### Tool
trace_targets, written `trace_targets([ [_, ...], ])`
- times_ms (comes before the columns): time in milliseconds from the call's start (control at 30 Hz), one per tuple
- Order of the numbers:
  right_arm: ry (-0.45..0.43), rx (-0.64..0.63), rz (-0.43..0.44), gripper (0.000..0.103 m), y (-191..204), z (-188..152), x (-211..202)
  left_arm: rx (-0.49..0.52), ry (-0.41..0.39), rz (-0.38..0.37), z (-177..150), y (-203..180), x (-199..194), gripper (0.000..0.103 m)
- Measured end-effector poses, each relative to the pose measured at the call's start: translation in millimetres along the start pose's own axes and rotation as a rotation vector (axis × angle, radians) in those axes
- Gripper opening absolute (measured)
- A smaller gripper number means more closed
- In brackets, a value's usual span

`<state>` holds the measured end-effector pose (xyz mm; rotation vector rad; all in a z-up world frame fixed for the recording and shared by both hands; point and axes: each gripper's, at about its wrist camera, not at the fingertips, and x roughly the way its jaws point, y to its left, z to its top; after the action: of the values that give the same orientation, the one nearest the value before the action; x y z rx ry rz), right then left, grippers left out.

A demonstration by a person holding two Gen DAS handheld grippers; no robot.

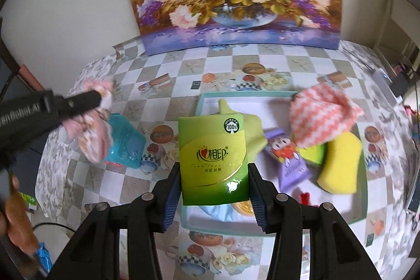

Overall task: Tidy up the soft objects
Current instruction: 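Carry tissue pack with right gripper while left gripper carries pink cloth over tray, then open right gripper dropping tissue pack while left gripper drops pink cloth into tray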

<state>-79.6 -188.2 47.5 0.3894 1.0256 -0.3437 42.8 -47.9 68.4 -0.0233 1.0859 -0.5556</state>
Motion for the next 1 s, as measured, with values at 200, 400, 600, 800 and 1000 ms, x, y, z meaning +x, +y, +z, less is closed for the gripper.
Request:
trace_targets([
  [200, 0.004, 0.021, -0.021, 0.05, -19.3, -10.5, -4.5, -0.005, 0.012, -0.004, -26.1, -17.5, 11.8, 0.016],
  [400, -0.002, 0.054, -0.064, 0.05, -43.9, -10.1, -6.9, -0.018, 0.031, -0.026, -39.2, -29.7, 23.8, 0.017],
  [600, 0.03, 0.138, -0.08, 0.05, -76.0, -8.2, 2.2, 0.01, 0.069, -0.055, -55.1, -34.7, 45.7, 0.017],
  [800, 0.047, 0.228, -0.098, 0.05, -106.5, -8.9, 6.5, 0.0, 0.097, -0.082, -60.1, -32.5, 54.5, 0.017],
  [1000, 0.051, 0.292, -0.099, 0.05, -127.1, -11.4, 5.9, 0.048, 0.101, -0.127, -65.1, -46.0, 55.4, 0.017],
])
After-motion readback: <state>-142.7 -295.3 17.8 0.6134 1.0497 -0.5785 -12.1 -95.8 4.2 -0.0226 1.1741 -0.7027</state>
